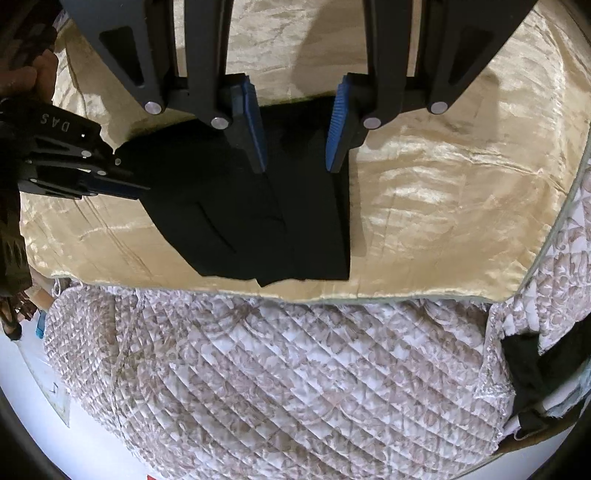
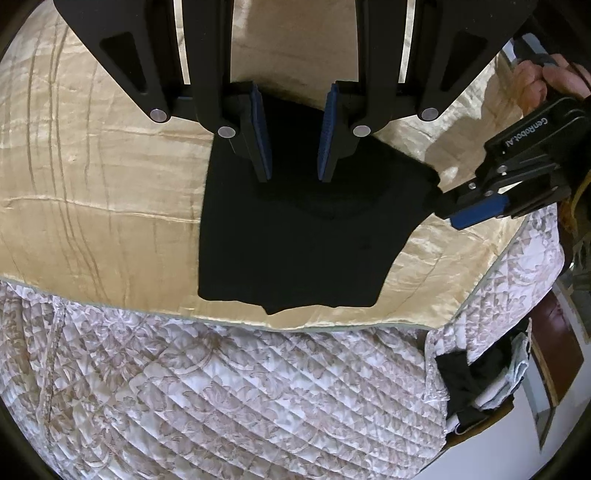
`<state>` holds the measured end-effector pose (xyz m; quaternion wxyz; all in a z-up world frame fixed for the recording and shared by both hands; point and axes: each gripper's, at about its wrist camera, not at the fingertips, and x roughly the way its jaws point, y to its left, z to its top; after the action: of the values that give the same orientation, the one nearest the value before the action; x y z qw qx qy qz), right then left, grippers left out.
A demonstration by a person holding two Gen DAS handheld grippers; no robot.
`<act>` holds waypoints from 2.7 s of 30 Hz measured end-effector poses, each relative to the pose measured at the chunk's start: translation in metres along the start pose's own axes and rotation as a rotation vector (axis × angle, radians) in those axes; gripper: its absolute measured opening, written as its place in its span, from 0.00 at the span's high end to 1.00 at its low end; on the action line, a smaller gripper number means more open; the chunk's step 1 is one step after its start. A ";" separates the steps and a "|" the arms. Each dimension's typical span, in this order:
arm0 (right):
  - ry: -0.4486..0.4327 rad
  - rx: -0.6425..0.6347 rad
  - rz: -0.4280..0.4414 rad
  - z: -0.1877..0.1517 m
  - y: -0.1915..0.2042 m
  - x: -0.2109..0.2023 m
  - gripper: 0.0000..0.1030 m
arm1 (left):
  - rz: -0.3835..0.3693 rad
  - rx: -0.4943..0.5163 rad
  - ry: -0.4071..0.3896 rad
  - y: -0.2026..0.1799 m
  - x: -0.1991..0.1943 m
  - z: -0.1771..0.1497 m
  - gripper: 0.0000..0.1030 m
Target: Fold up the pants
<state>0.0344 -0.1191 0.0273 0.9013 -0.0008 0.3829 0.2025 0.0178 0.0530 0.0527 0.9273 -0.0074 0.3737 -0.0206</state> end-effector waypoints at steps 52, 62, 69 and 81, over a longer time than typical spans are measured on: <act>-0.023 0.015 -0.043 -0.028 0.006 -0.029 0.75 | 0.020 0.014 0.033 -0.007 -0.013 -0.025 0.66; 0.033 -0.001 -0.063 -0.043 0.014 -0.017 0.58 | 0.037 0.019 0.089 -0.002 0.001 -0.037 0.62; 0.084 0.017 -0.081 -0.048 0.006 -0.006 0.58 | 0.050 0.026 0.129 0.002 0.015 -0.044 0.58; 0.103 0.002 -0.103 -0.049 0.004 0.002 0.55 | 0.070 0.015 0.121 0.010 0.020 -0.045 0.40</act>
<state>0.0004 -0.1226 -0.0086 0.8896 -0.0301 0.4283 0.1554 0.0011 0.0621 0.0062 0.9033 0.0138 0.4287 0.0086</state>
